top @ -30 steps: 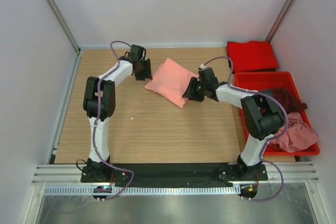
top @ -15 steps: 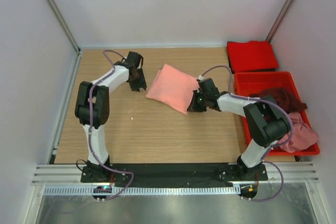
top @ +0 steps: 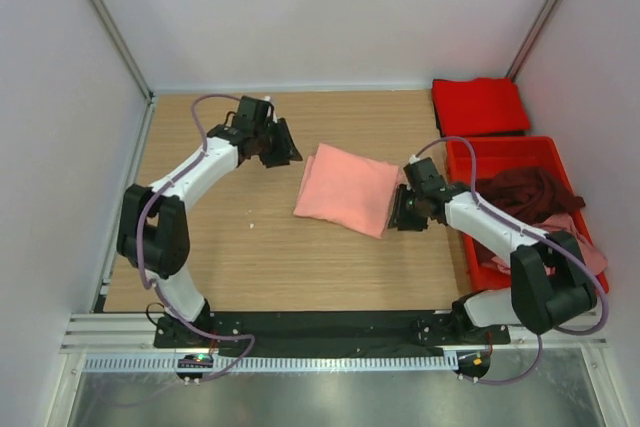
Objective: Fold and stack the t-shirts
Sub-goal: Fold the tshirt
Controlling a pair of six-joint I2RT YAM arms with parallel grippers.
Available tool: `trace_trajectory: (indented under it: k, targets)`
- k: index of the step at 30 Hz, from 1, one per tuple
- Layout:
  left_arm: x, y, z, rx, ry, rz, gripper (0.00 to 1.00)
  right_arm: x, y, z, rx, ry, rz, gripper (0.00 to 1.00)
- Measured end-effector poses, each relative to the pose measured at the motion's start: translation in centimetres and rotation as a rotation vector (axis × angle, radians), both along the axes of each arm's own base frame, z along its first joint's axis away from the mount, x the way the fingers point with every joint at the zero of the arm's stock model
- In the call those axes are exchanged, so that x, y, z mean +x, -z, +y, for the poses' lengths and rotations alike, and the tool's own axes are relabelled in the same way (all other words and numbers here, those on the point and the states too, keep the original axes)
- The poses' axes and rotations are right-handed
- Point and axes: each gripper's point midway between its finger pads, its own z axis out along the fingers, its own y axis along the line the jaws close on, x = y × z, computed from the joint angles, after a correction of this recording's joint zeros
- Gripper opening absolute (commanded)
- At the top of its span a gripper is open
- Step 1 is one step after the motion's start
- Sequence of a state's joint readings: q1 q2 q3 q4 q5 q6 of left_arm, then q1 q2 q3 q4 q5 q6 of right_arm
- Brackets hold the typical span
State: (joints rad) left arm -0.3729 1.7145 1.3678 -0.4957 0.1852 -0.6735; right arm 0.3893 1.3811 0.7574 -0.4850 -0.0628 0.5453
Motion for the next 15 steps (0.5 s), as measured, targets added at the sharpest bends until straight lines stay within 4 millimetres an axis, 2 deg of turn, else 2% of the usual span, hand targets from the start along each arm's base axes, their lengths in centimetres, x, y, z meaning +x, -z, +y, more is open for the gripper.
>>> trace_trajectory:
  k: [1,4,7,11,15]
  targets:
    - [0.4,0.3,-0.8,-0.031,0.025,0.000,0.41,0.0,-0.8,0.0,0.004,0.003,-0.009,0.21]
    - [2.1,1.5,-3.4,-0.107,0.097,0.007,0.40,1.7,-3.7,1.5,0.091,-0.018,-0.090,0.08]
    - [4.5,3.3,-5.9,-0.168,0.158,0.017,0.40,3.5,-5.3,3.3,0.204,-0.055,-0.142,0.06]
    - [7.2,5.1,-8.1,-0.214,0.204,0.018,0.40,5.8,-4.4,4.6,0.317,-0.090,-0.124,0.06]
    - [9.8,6.5,-9.2,-0.222,0.207,-0.001,0.40,6.7,-2.9,4.9,0.375,-0.107,-0.092,0.07]
